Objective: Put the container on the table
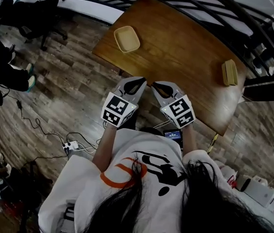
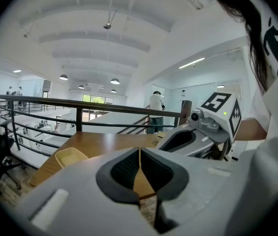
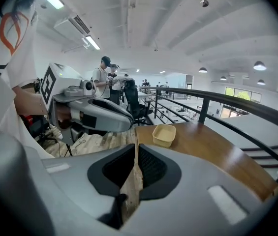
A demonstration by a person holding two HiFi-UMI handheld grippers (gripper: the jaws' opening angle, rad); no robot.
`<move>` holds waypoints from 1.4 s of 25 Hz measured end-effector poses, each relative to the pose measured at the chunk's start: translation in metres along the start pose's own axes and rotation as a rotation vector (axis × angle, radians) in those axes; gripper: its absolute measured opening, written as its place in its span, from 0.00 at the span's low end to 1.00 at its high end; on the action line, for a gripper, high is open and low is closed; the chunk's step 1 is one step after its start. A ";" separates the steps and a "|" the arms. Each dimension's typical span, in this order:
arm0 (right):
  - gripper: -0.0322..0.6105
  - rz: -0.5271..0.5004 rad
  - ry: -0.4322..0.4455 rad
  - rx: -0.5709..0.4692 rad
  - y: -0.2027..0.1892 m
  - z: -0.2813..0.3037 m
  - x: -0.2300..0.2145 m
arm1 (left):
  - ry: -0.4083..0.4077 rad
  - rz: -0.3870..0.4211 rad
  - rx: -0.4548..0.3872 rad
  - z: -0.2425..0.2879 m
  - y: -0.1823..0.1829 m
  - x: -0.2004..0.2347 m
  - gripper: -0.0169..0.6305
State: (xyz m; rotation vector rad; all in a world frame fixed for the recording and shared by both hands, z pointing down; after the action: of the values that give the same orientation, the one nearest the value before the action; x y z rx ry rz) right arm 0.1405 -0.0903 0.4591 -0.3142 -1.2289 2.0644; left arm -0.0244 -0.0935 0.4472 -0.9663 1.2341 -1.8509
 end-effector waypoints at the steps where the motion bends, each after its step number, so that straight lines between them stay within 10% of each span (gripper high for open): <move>1: 0.11 -0.002 0.001 -0.002 -0.005 -0.008 0.003 | 0.003 0.002 0.008 0.001 -0.004 -0.012 0.03; 16: 0.09 0.033 0.044 -0.085 -0.043 -0.089 0.050 | 0.084 0.023 0.050 -0.031 -0.028 -0.129 0.03; 35: 0.08 0.086 -0.005 -0.090 -0.011 -0.075 0.122 | 0.057 0.054 0.042 -0.118 -0.031 -0.115 0.03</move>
State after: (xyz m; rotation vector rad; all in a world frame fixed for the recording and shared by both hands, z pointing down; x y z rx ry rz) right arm 0.0963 0.0459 0.4466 -0.4102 -1.3353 2.0866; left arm -0.0768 0.0638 0.4215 -0.8554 1.2383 -1.8662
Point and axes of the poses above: the fingertips, and each gripper's own axes: z forward along the fingers, x to its left, y out of its top, the point moved 10 cm from there along -z, backward along the fingers, and after that the axes turned 13 degrees about -y, right-handed, at the moved point
